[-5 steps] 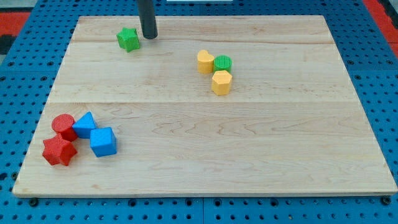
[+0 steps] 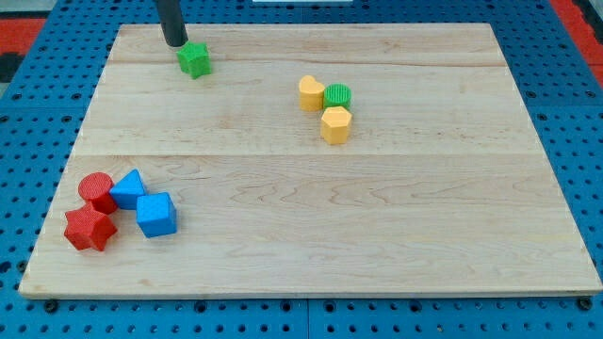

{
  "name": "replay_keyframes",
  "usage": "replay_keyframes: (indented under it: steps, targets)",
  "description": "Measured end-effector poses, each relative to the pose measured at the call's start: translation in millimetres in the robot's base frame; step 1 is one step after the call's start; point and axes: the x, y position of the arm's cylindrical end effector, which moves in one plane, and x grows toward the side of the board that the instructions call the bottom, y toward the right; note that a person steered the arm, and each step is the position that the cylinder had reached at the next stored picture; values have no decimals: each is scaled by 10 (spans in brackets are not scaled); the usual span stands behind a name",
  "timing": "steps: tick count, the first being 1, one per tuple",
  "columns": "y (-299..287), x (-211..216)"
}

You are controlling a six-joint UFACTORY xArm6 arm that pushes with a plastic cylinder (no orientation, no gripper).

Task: Move the green star to the yellow heart

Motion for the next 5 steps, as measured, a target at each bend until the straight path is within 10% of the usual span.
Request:
replay_keyframes:
  steps: [5]
  targets:
    - [660,1066]
